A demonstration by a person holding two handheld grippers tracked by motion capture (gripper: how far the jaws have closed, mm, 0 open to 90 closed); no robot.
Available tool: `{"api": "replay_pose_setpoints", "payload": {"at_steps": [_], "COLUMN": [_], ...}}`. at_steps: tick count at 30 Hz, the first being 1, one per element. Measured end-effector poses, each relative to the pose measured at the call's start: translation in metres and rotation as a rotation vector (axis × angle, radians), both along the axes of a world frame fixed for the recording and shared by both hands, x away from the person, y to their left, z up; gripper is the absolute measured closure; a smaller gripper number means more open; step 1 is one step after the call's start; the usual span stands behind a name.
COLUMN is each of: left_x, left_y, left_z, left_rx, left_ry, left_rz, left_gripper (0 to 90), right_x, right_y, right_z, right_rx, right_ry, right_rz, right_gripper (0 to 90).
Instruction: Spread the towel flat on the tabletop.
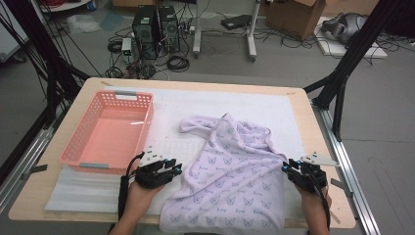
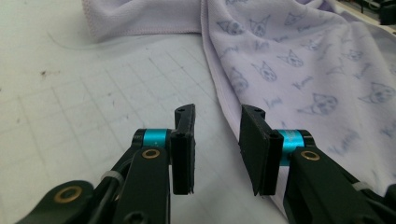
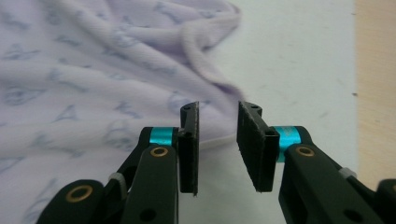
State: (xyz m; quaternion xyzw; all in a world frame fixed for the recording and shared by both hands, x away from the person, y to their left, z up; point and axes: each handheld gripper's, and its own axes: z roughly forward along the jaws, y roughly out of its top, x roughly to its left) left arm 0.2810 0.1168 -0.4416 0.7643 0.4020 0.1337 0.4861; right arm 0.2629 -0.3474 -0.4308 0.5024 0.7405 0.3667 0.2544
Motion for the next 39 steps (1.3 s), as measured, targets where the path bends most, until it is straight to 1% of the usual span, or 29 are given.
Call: {"api": "replay_pose_setpoints", "payload": {"at_steps": [3,5,6,7,9,10,11,12,13,14,15,16,17,18,19,20,21,22,24,25,27,30,33,34,35,36,37,39], "left_x": [0.016,0.025,0.028,0.031,0.034,0.035,0.035,0.034,0.033,0.032,0.031,0.031,0.031,0.031,0.031,0.032,0.033,0.034,0.035,0.034,0.032,0.030,0.032,0.032,0.031,0.030,0.029,0.026], "left_y": [-0.012,-0.020,-0.024,-0.029,-0.039,-0.043,-0.048,-0.052,-0.054,-0.055,-0.056,-0.056,-0.056,-0.056,-0.054,-0.050,-0.045,-0.038,-0.025,-0.021,-0.015,-0.003,0.008,0.010,0.010,0.009,0.007,0.007], "left_z": [-0.001,-0.003,-0.004,-0.005,-0.005,-0.007,-0.009,-0.009,-0.009,-0.009,-0.009,-0.009,-0.009,-0.008,-0.008,-0.008,-0.008,-0.008,-0.008,-0.008,-0.006,-0.003,-0.004,-0.004,-0.005,-0.005,-0.006,-0.006], "left_rx": [0.027,0.059,0.070,0.072,0.090,0.096,0.114,0.140,0.158,0.178,0.195,0.186,0.196,0.197,0.205,0.204,0.188,0.187,0.167,0.171,0.177,0.171,0.173,0.177,0.169,0.150,0.127,0.092], "left_ry": [0.037,0.064,0.071,0.077,0.077,0.069,0.070,0.046,0.032,0.020,0.001,0.003,0.000,-0.001,-0.004,-0.005,-0.003,0.000,0.016,0.016,-0.004,-0.025,-0.013,-0.016,-0.012,-0.014,-0.009,0.026], "left_rz": [0.004,0.005,0.001,-0.001,-0.017,-0.027,-0.036,-0.033,-0.031,-0.031,-0.039,-0.061,-0.056,-0.050,-0.022,0.016,0.054,0.088,0.124,0.136,0.160,0.223,0.278,0.283,0.275,0.255,0.236,0.204], "left_gripper": [62.8,58.5,55.4,54.3,52.4,52.4,52.5,52.5,54.9,59.2,67.3,81.0,85.6,86.2,86.6,86.7,86.8,86.8,86.8,86.8,86.8,86.9,87.0,87.0,86.9,86.3,83.0,63.0], "right_x": [-0.005,-0.007,-0.008,-0.008,-0.008,-0.008,-0.008,-0.008,-0.009,-0.009,-0.009,-0.009,-0.009,-0.009,-0.009,-0.009,-0.009,-0.009,-0.009,-0.008,-0.007,-0.006,-0.006,-0.006,-0.006,-0.006,-0.006,-0.005], "right_y": [0.003,0.005,0.005,0.005,0.005,0.005,0.005,0.004,0.004,0.004,0.003,0.003,0.003,0.002,0.002,0.002,0.001,0.001,0.002,0.002,0.003,0.005,0.007,0.007,0.007,0.007,0.008,0.008], "right_z": [0.003,0.005,0.005,0.006,0.005,0.005,0.006,0.006,0.006,0.006,0.006,0.006,0.006,0.006,0.006,0.005,0.005,0.004,0.003,0.003,0.001,-0.001,-0.002,-0.002,-0.003,-0.003,-0.003,-0.004], "right_rx": [0.008,0.020,0.027,0.031,0.034,0.040,0.046,0.048,0.053,0.056,0.056,0.057,0.059,0.061,0.057,0.064,0.063,0.062,0.059,0.057,0.056,0.062,0.062,0.061,0.062,0.065,0.067,0.064], "right_ry": [-0.002,-0.007,-0.013,-0.009,-0.012,-0.010,-0.009,-0.012,-0.012,-0.007,-0.012,-0.013,-0.010,-0.008,-0.013,-0.008,-0.007,-0.006,-0.002,-0.002,0.003,0.010,0.017,0.016,0.016,0.019,0.020,0.022], "right_rz": [0.042,0.063,0.066,0.076,0.083,0.086,0.084,0.086,0.084,0.082,0.083,0.083,0.081,0.079,0.080,0.077,0.079,0.076,0.077,0.082,0.079,0.078,0.082,0.083,0.082,0.081,0.082,0.085], "right_gripper": [65.3,64.6,64.6,64.6,64.5,64.5,64.5,64.5,64.5,64.3,64.2,64.2,64.1,64.0,63.9,63.9,63.9,63.9,63.9,63.9,63.9,63.9,64.0,64.0,63.8,63.5,63.4,62.9]}}
